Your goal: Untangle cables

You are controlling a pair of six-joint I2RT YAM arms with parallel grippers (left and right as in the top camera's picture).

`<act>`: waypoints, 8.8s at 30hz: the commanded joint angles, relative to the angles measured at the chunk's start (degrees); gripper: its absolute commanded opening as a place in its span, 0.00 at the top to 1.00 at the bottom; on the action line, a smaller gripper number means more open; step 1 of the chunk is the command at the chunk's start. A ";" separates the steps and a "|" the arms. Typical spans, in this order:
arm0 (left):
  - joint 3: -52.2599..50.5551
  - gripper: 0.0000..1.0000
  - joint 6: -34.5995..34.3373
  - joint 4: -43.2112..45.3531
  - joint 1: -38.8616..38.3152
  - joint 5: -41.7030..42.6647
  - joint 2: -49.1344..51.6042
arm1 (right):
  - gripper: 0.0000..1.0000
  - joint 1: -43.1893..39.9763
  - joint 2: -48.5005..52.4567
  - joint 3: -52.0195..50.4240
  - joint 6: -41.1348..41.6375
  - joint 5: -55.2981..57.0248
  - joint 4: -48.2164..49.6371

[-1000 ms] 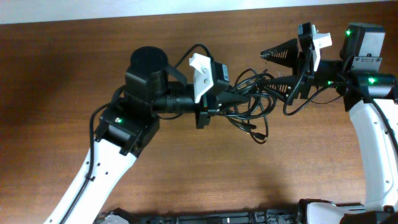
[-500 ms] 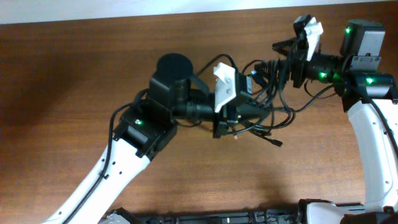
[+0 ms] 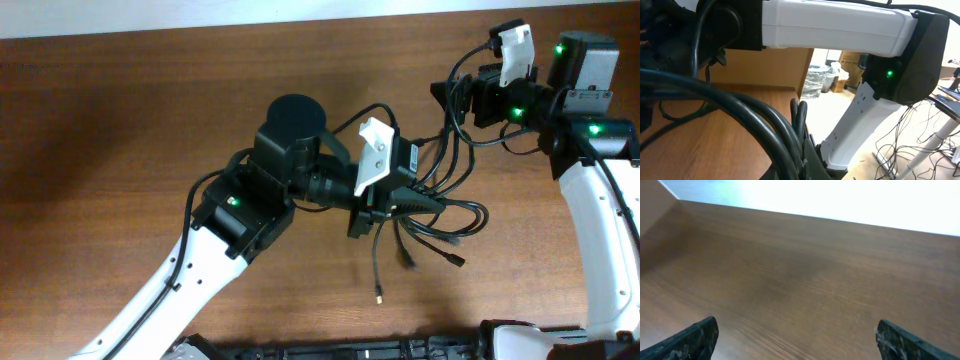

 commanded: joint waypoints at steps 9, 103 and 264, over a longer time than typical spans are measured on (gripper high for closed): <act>1.29 1.00 -6.05 -0.92 11.45 3.10 -3.69 | 0.01 -0.28 0.00 -0.42 0.76 9.11 -3.78; 1.27 0.87 -20.46 -7.19 21.81 -21.88 -0.87 | 0.96 12.15 0.00 -0.39 18.88 -25.88 3.19; 1.27 0.01 -16.09 -36.54 29.29 -59.74 -11.78 | 0.14 13.97 14.40 9.88 31.15 13.53 -28.26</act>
